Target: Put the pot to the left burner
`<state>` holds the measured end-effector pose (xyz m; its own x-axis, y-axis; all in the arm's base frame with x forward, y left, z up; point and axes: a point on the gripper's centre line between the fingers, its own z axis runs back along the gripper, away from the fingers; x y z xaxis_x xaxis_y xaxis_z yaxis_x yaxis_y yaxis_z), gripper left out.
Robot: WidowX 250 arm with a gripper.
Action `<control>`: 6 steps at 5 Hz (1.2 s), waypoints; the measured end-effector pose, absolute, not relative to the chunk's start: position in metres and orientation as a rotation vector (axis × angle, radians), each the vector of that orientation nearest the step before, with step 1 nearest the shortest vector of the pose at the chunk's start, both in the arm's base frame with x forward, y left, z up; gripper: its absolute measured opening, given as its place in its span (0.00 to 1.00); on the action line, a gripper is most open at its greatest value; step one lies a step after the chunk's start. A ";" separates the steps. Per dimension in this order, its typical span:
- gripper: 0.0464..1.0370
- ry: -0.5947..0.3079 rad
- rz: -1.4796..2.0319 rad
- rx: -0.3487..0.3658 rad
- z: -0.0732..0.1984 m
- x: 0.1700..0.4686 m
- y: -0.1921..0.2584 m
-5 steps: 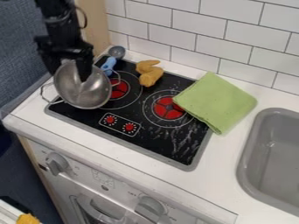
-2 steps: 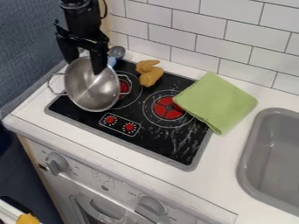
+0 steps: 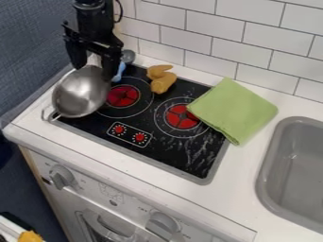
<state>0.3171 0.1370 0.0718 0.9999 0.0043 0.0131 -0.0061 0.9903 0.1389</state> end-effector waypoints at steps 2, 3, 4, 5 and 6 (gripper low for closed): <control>0.96 -0.004 0.016 0.144 0.071 0.317 0.138; 0.96 -0.004 0.016 0.144 0.071 0.317 0.138; 0.96 -0.004 0.016 0.144 0.071 0.317 0.138; 0.96 -0.004 0.017 0.144 0.071 0.317 0.139; 0.96 -0.004 0.016 0.144 0.071 0.317 0.138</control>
<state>0.3168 0.1381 0.0709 0.9999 0.0153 0.0055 -0.0160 0.9896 0.1431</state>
